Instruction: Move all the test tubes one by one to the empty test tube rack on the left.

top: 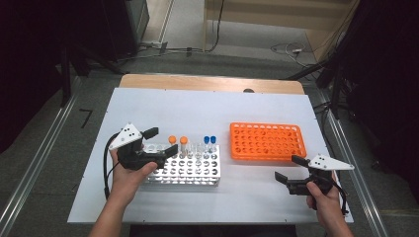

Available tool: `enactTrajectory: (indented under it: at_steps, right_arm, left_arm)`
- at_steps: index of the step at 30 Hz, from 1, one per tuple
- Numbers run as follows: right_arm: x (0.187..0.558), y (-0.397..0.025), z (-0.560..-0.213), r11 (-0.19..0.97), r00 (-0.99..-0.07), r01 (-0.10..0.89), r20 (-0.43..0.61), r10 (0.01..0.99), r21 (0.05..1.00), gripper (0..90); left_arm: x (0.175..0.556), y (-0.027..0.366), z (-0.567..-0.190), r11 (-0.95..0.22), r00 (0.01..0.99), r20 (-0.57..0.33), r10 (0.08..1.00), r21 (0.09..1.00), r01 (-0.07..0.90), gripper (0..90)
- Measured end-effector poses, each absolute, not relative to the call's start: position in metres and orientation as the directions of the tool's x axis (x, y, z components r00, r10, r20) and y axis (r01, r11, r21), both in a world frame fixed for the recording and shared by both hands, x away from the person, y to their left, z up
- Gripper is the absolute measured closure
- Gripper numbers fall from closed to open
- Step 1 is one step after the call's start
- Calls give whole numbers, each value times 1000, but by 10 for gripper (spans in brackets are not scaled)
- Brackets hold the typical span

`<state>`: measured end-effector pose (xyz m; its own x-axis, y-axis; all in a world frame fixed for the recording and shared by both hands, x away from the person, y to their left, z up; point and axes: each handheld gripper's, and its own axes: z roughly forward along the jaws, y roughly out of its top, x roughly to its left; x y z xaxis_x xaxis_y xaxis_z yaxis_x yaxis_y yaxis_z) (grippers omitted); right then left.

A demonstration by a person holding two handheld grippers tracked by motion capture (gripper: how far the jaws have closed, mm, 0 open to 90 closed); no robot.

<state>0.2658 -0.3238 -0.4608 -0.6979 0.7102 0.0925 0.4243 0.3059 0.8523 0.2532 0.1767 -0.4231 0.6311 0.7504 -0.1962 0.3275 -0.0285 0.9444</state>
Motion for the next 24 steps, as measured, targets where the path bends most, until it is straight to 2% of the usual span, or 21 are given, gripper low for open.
enactTrajectory:
  at_steps: [6,24]
  right_arm:
    - [267,-324,-462,305,-696,426,93,712,852,53]
    - [269,-328,-464,303,-690,429,92,718,851,53]
  left_arm:
    - [248,183,-426,-26,645,-212,734,940,339,0]
    - [226,196,-439,-43,639,-209,740,934,354,0]
